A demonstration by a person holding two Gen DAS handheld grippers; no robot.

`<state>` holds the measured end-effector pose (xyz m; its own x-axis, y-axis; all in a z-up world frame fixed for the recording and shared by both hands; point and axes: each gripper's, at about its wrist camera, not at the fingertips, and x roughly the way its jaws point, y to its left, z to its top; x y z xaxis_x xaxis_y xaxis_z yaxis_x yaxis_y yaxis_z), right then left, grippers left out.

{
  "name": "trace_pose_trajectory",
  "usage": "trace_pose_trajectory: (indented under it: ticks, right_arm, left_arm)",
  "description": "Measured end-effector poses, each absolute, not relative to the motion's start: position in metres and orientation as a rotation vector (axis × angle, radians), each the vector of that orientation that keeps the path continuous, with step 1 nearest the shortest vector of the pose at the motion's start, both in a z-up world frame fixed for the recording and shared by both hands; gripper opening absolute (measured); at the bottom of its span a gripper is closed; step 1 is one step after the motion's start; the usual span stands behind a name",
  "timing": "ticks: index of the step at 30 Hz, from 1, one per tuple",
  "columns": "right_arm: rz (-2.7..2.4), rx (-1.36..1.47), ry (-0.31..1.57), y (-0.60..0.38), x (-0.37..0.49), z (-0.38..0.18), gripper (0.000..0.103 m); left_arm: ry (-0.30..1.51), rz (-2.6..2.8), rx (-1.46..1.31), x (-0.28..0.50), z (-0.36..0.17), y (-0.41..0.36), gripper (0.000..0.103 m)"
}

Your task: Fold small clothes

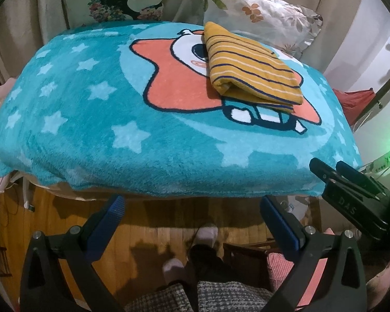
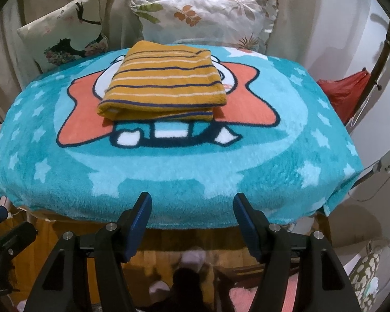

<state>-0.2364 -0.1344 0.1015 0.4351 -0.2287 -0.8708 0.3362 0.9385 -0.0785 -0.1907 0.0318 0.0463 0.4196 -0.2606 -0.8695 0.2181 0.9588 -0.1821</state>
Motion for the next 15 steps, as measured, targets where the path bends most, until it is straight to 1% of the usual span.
trace_pose_trajectory:
  ticks: [8,15]
  right_arm:
    - [-0.336,0.096,1.081,-0.131,-0.229,0.096,0.071]
    - [-0.338,0.105,1.105,-0.147,-0.213,0.087,0.071]
  left_arm:
    - [1.138,-0.292,-0.058,-0.181,0.036,0.029,0.103]
    - [1.161,-0.282,-0.047,-0.159,0.029,0.012,0.103]
